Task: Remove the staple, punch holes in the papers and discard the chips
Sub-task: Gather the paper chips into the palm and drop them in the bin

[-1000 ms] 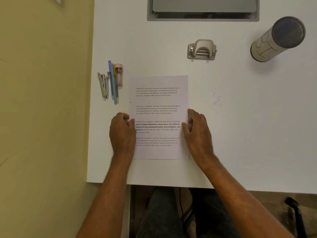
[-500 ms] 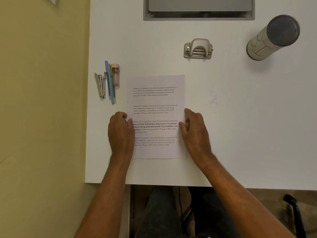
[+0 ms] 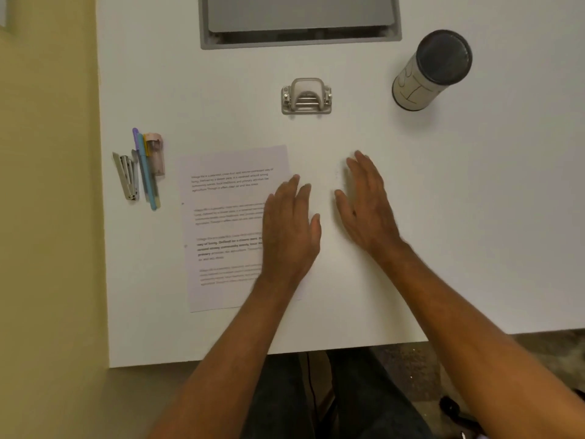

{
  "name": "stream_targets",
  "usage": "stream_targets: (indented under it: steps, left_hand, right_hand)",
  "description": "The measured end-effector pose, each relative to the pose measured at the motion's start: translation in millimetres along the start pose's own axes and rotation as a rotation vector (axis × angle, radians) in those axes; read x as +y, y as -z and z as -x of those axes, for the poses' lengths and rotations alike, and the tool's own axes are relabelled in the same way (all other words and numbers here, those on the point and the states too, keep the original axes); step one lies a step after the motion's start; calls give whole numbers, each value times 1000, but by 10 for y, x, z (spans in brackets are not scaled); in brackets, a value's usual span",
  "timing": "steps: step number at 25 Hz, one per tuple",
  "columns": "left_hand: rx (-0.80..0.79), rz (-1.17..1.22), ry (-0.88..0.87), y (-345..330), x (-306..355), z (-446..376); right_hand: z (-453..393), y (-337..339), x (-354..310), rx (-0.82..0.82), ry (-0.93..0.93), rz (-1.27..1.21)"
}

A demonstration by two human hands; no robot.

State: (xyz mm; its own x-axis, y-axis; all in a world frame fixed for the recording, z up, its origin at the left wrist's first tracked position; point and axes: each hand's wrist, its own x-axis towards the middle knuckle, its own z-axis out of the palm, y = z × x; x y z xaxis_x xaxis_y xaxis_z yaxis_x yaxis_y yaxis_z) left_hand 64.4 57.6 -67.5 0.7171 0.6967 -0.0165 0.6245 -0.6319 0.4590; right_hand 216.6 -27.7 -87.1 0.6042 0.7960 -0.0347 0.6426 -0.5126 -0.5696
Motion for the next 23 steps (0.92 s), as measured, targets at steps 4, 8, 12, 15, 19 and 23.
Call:
stream_targets:
  steps: [4,8,12,15,19,23]
  left_hand:
    - [-88,-169,-12,-349,65,-121]
    - [-55,-219,1,-545,28,-90]
    - [-24,-242,-3,-590,38,-83]
    - [-18,-256,-11,-591,41,-78]
    - [11,-253,-30,-595,41,-79]
    - [20,-270,-29,-592,43,-85]
  right_hand:
    - [-328,-47,132,-195,219,115]
    - [-330,-30,289,-283,438,207]
    - [-225,49,422,-323,610,223]
    - [-174,190,483,-333,690,233]
    - [-113,404,487,-364,644,209]
    - [-138,522,391,-365,605,292]
